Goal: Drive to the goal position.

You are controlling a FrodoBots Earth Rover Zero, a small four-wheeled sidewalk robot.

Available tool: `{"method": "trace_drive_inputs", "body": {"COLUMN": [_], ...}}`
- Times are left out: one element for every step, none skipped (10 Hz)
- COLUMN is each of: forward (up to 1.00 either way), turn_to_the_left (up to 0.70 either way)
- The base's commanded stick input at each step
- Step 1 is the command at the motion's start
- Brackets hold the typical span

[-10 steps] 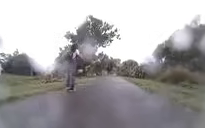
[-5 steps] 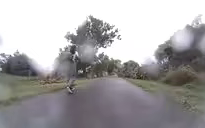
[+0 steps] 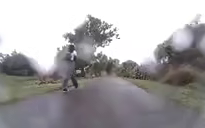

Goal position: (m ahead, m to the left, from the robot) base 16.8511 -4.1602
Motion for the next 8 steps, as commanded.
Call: {"method": "trace_drive_inputs", "body": {"forward": [0.85, 0.85, 0.85, 0.85, 0.85, 0.85, 0.85, 0.85], "turn_to_the_left": [0.0, 0.0, 0.0, 0.0, 0.0, 0.0, 0.0, 0.0]}}
